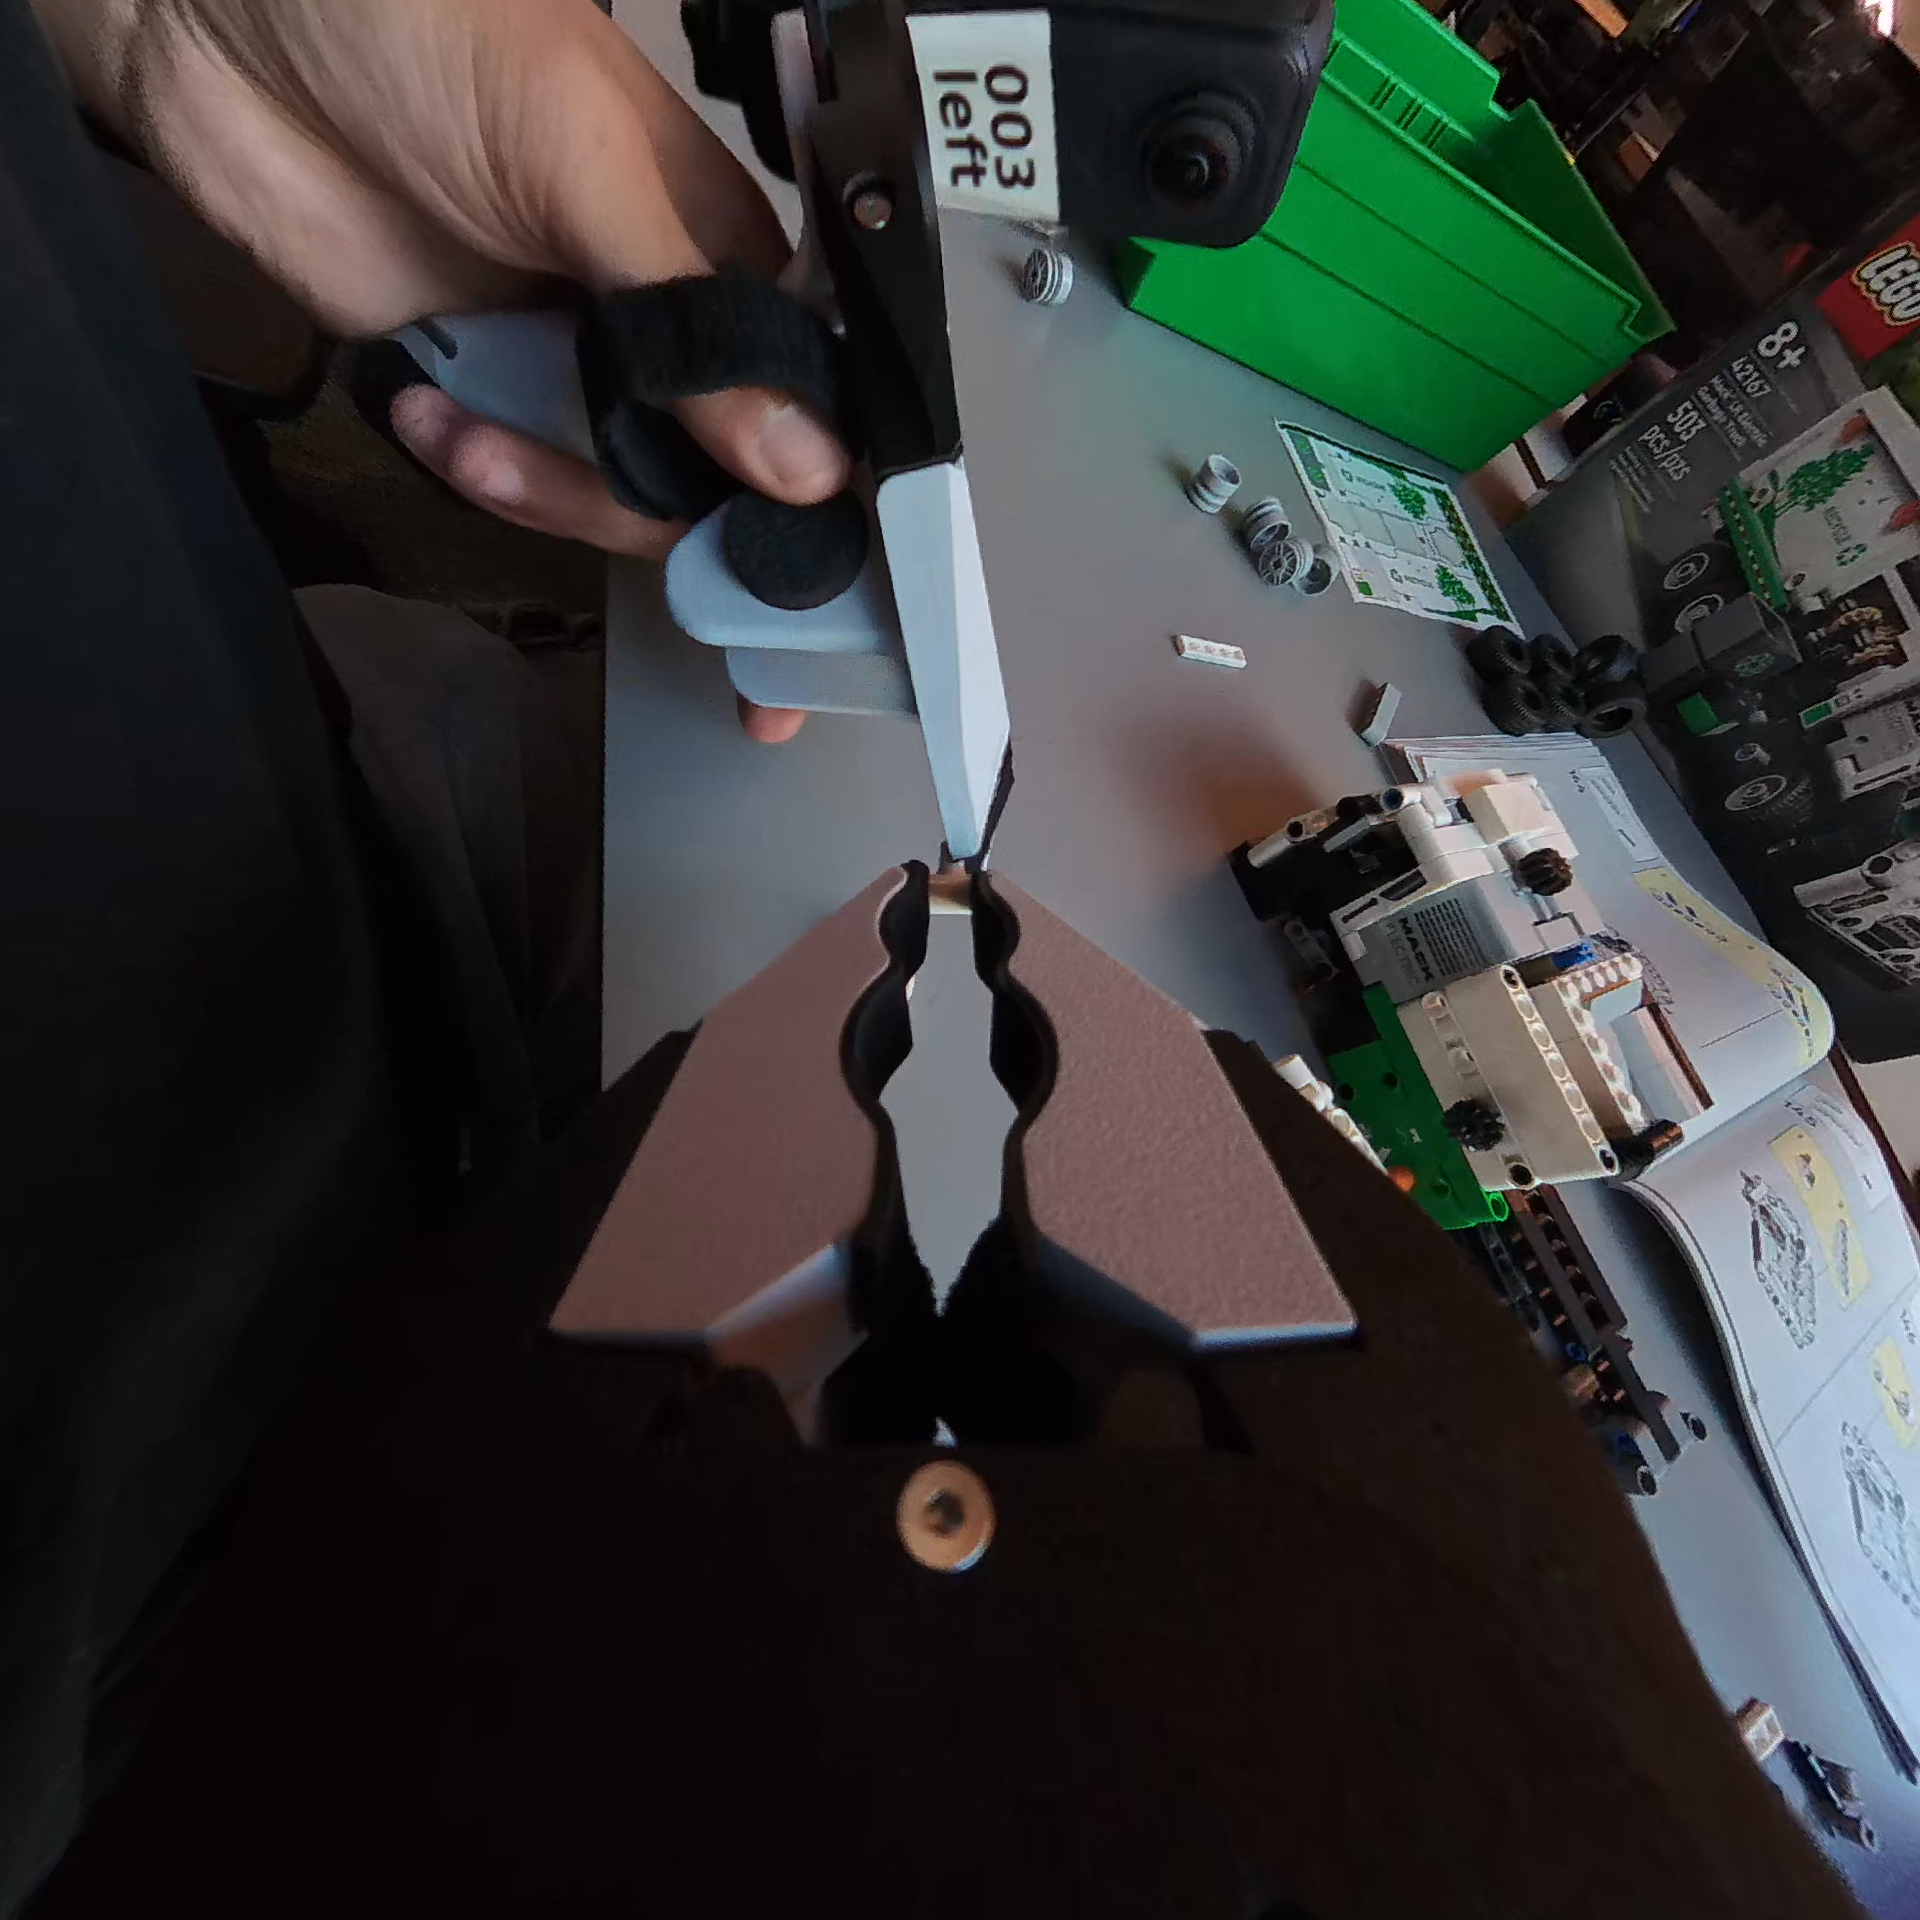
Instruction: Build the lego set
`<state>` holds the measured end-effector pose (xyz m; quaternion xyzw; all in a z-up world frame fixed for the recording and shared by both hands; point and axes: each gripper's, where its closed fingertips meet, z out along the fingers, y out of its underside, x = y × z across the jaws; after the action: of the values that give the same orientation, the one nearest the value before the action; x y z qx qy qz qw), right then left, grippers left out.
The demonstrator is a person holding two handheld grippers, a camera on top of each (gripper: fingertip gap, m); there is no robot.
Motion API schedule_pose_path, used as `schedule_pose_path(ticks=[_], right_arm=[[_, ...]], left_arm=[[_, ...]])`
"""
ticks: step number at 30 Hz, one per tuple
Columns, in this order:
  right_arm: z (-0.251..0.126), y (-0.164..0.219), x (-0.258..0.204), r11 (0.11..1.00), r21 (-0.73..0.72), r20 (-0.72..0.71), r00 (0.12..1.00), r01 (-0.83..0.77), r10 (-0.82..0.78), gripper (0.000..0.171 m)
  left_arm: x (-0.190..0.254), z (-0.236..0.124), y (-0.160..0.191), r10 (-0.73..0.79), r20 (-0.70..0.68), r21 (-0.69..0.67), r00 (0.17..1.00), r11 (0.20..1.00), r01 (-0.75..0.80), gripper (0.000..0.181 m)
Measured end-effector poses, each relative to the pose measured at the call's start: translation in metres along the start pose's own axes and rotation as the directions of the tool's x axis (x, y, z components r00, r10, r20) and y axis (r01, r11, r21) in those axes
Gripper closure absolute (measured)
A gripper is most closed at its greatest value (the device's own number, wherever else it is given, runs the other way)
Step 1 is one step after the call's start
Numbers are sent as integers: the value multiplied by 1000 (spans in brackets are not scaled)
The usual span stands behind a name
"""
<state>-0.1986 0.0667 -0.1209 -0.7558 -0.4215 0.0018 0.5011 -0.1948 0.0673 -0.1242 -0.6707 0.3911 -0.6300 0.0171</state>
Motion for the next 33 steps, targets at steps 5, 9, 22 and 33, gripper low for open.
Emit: schedule_pose_path(ticks=[5, 9, 22, 33], right_arm=[[-3, -6, 1, 998, 36, 18, 999, -48, 48, 164], [-15, -29, 10, 963, 198, 69, 983, -181, 171, 164], [2, 4, 2, 942, 31, 229, 920, -333, 318, 164], [17, 25, -14, 971, -38, 263, 935, -234, 236, 164]], left_arm=[[7, 3, 2, -12, -58, -19, 998, 1000, 11, 178], [30, 7, 6, -140, -269, -36, 953, 990, 136, 181], [-20, -8, 6, 324, 219, -104, 920, 946, -308, 175], [-38, -4, 25, 744, 209, -419, 634, 654, -630, 146]])
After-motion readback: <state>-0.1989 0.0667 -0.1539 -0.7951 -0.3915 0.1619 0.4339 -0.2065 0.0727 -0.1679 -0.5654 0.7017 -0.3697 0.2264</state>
